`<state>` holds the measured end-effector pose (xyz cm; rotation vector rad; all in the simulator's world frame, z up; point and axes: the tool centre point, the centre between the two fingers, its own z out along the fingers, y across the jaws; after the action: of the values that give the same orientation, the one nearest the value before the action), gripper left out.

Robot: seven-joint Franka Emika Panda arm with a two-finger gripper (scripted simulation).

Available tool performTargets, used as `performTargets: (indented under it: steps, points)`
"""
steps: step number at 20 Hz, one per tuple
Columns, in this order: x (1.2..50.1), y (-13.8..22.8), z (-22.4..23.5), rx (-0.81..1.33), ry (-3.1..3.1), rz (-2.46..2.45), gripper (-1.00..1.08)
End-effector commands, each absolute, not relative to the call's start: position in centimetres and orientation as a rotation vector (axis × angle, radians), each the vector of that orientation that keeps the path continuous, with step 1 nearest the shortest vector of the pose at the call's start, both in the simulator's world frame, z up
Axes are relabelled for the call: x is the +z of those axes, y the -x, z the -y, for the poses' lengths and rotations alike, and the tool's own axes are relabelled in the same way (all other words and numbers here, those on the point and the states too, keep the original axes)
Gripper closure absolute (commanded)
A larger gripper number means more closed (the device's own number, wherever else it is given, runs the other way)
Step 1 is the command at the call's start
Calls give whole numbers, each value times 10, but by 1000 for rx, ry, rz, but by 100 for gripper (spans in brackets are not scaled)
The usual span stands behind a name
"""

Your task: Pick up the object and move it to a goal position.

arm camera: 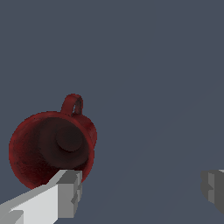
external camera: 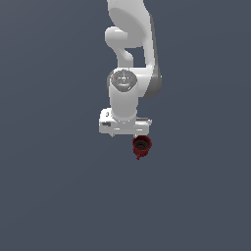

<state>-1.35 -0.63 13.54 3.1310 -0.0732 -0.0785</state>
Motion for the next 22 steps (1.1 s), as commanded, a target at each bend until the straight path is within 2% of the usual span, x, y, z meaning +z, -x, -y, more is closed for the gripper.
performTargets:
  steps: [1,8,22]
  points:
    - [135,14,6,-79,-3131,73,-60]
    - [133,15,18,-100,-3123,82,-60]
    - [130,12,12,-89,-3123,-90,-60]
